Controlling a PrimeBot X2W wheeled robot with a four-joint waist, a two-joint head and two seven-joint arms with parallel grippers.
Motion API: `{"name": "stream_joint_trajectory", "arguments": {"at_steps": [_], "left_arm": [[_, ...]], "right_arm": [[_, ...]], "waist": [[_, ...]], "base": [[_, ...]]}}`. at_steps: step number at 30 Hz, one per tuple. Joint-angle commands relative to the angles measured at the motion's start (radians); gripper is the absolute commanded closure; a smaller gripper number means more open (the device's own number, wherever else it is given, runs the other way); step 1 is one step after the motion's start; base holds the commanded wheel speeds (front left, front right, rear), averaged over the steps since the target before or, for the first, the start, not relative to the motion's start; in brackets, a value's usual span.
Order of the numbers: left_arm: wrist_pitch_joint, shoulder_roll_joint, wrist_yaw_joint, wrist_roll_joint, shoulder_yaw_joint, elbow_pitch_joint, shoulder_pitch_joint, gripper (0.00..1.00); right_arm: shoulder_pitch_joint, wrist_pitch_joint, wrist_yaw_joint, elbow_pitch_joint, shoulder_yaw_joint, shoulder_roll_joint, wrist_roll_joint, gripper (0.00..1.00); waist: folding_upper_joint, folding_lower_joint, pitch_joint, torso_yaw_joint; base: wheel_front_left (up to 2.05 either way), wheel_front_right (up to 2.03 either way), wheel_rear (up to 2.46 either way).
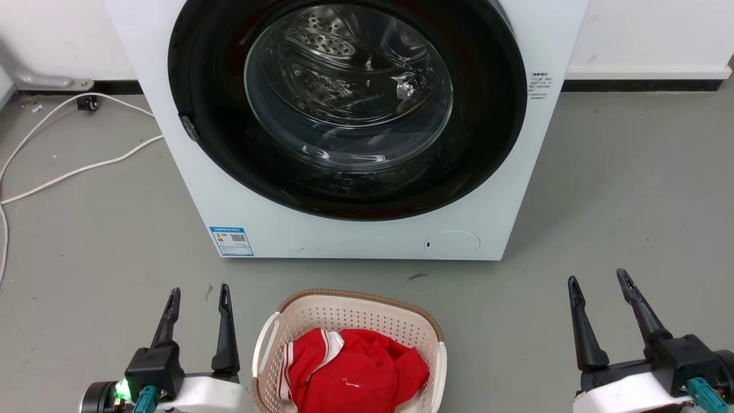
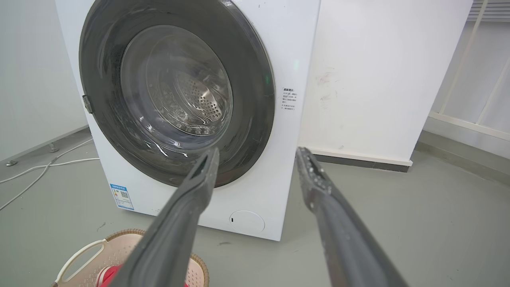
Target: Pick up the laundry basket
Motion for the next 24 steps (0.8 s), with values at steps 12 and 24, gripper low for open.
{"name": "stream_joint_trajectory", "arguments": {"at_steps": [12,24], "left_arm": [[-0.016,0.002,0.01,0.055,0.0,0.004,0.016,0.0],[-0.016,0.002,0.009,0.059,0.003,0.009,0.017,0.0]], "right_arm": [[0.017,-0.018,0.0,0.001,-0.002,-0.004,0.022,0.0],[0.014,-0.018,0.0,0.014,-0.002,-0.004,0.045,0.0]], "waist": [[-0.0001,0.0,-0.001,0.0],[-0.0001,0.0,-0.002,0.005]], "base": [[0.0,0.0,0.0],[0.0,0.0,0.0]]}}
